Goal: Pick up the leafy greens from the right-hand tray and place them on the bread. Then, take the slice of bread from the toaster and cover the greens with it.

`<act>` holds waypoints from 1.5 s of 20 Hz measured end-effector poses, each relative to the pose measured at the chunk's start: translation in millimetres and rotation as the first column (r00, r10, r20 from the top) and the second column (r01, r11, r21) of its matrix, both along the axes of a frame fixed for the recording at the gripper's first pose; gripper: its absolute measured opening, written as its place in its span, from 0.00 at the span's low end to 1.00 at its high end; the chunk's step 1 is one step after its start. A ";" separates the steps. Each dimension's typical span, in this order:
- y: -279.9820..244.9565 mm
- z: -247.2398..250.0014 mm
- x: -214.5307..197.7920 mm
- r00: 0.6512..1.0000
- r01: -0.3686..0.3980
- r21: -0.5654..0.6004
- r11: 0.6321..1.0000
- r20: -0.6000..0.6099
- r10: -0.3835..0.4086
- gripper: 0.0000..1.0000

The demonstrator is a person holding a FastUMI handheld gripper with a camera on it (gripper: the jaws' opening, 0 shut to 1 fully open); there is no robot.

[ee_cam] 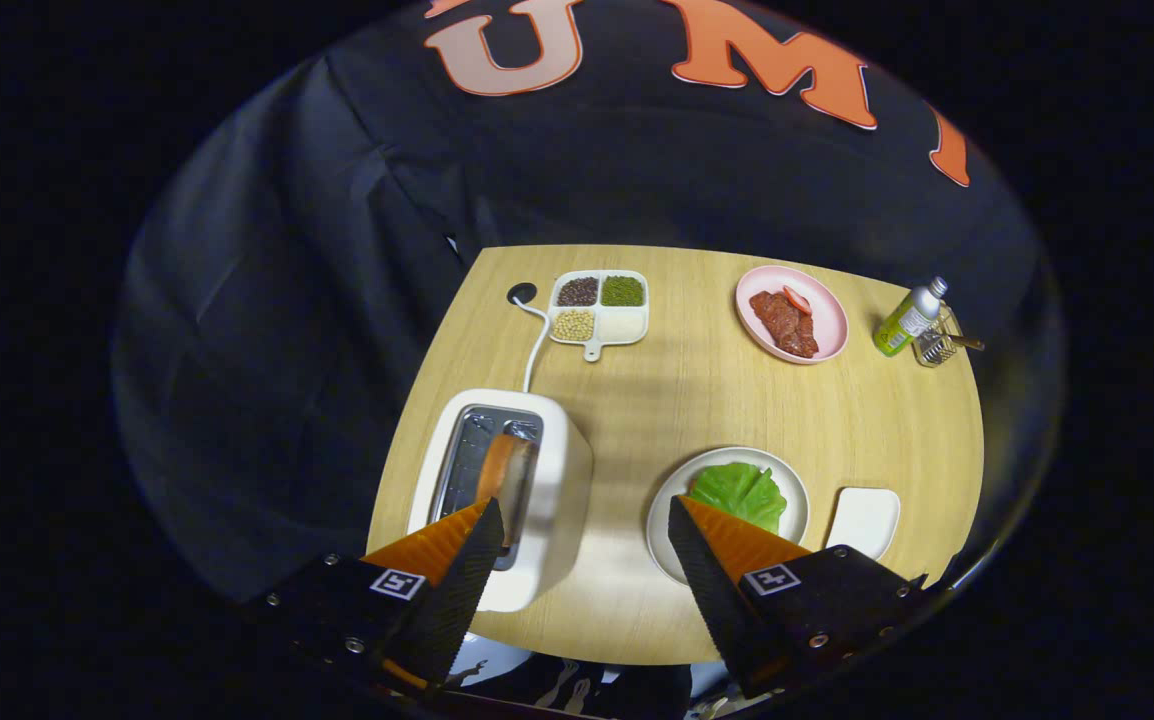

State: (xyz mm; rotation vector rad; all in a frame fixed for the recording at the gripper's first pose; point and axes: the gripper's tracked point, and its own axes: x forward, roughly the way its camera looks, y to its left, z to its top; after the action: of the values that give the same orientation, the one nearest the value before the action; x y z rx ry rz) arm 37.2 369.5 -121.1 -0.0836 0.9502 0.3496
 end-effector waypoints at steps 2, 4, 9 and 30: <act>13.9 -0.2 -1.1 1.000 -0.016 -0.001 1.000 -0.006 0.016 0.99; 25.7 -9.3 -0.3 1.000 -0.007 0.003 1.000 -0.019 0.007 0.99; 46.4 -31.4 3.3 0.997 0.018 0.018 1.000 -0.071 -0.017 0.90; 42.8 -16.4 9.5 0.997 0.038 0.093 0.995 -0.069 -0.032 0.09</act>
State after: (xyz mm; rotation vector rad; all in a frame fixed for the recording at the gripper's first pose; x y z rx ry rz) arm 46.7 412.4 -137.5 0.0316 0.9988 0.3663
